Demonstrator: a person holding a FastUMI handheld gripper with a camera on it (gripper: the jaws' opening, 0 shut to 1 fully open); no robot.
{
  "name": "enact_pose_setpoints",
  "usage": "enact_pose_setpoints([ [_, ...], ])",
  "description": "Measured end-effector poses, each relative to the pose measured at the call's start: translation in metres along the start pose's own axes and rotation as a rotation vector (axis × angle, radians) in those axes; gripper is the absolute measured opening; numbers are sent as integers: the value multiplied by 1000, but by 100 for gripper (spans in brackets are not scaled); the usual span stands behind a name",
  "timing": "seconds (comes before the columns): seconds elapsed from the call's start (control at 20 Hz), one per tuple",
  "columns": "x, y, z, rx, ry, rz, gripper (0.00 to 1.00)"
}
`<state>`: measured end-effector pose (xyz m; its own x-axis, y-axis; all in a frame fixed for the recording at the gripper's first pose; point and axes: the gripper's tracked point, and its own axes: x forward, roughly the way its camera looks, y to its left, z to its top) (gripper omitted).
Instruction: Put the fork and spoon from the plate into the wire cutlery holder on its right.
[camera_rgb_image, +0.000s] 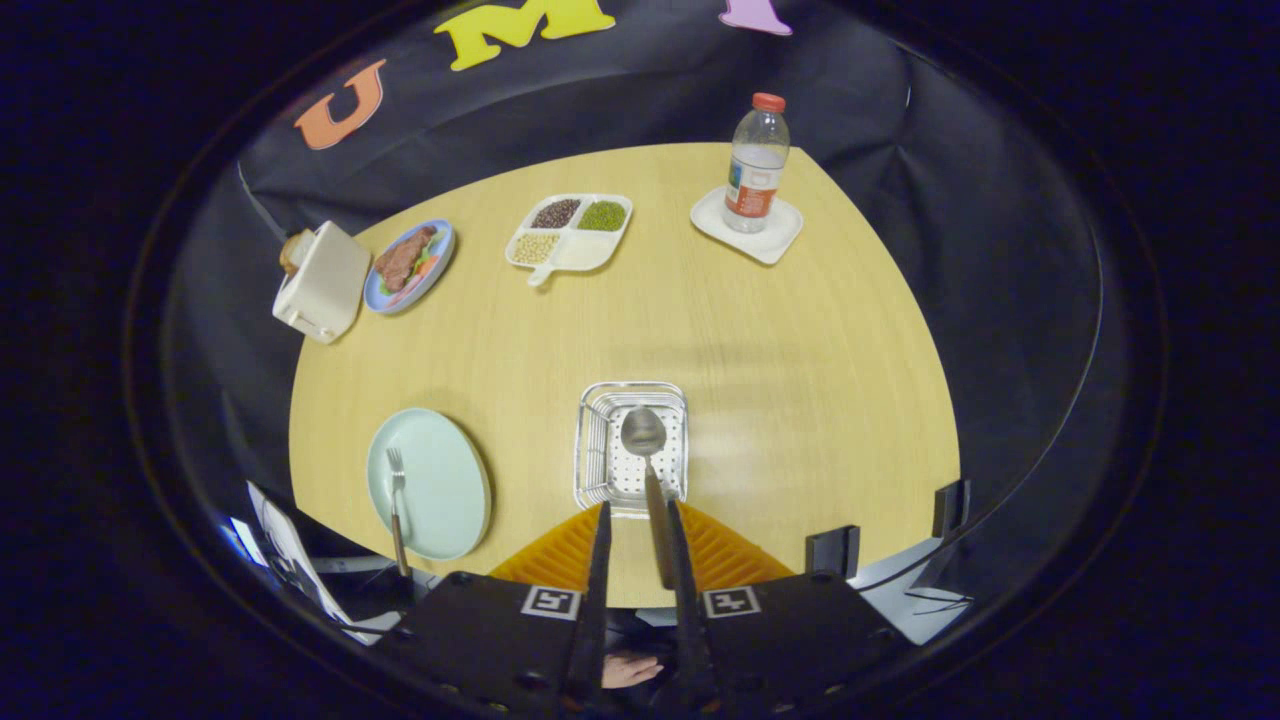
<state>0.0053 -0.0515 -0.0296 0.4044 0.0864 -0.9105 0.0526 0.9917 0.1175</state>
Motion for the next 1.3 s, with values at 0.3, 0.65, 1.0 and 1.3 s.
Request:
enact_pose_setpoints([
  [0.3, -23, 19, -6, 26, -134, 26, 97],
  [0.65, -35, 87, -66, -46, -129, 96, 96],
  [1.0, -10, 170, -107, -92, -66, 131, 96],
  [1.3, 27, 223, -126, -166, -28, 119, 96],
])
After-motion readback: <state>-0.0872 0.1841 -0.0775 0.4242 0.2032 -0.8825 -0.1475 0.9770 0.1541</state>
